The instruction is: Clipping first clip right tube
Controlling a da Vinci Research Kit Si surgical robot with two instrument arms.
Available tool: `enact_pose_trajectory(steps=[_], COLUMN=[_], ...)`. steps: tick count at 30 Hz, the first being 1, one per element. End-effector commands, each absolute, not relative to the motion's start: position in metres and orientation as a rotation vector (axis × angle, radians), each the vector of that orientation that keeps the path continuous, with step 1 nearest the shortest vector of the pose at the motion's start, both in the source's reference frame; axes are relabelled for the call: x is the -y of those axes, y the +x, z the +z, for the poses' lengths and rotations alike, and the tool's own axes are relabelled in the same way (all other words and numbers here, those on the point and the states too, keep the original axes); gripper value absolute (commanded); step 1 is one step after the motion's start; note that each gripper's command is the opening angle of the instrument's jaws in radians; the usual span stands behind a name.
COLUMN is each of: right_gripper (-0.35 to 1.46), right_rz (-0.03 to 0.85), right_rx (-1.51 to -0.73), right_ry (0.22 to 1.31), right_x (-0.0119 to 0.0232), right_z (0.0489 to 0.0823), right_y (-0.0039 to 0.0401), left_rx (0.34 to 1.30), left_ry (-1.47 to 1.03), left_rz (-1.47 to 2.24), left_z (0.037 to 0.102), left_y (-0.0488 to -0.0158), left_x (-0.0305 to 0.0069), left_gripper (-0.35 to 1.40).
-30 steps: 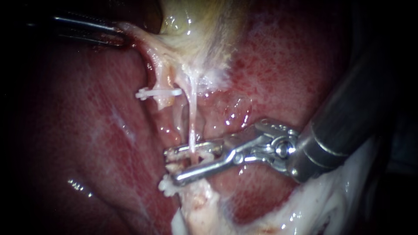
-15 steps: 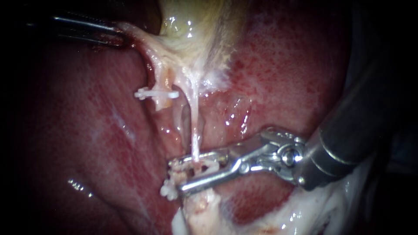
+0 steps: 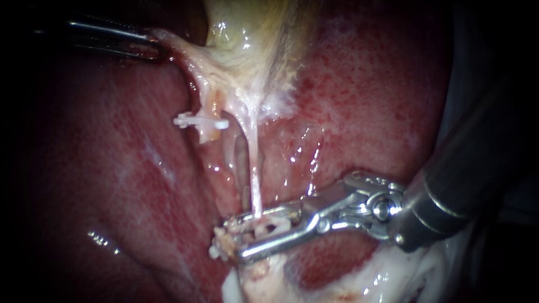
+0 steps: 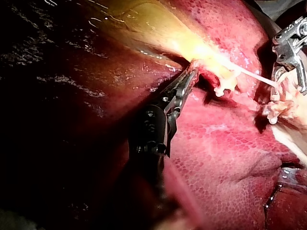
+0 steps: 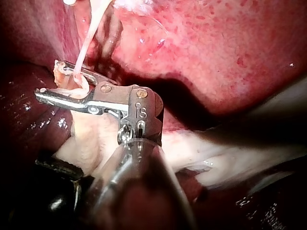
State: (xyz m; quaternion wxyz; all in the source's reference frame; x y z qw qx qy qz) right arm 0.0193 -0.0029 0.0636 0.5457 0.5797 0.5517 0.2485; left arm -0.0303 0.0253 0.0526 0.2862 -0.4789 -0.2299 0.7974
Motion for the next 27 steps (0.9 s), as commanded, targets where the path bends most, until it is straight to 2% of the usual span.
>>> enact_pose_trajectory(steps=[1, 10, 17, 27], right_gripper=[0.31, 0.03, -0.34, -0.35], right_rz=[0.590, 0.592, 0.590, 0.621], right_rx=[-1.308, -1.309, -1.309, -1.280], right_ry=[1.374, 1.372, 1.373, 1.390], right_x=[0.0029, 0.0027, 0.0026, 0.0023], right_z=[0.0637, 0.0639, 0.0640, 0.0645], right_y=[0.0193, 0.0195, 0.0197, 0.0198], left_rx=[0.615, 0.615, 0.615, 0.615], left_ry=[-1.280, -1.280, -1.280, -1.280], left_rz=[2.131, 2.131, 2.131, 2.131], left_z=[0.0527, 0.0527, 0.0528, 0.0528], left_y=[-0.0303, -0.0303, -0.0303, -0.0303], left_x=[-0.0253, -0.0253, -0.0253, -0.0253], left_gripper=[-0.35, -0.35, -0.35, -0.35])
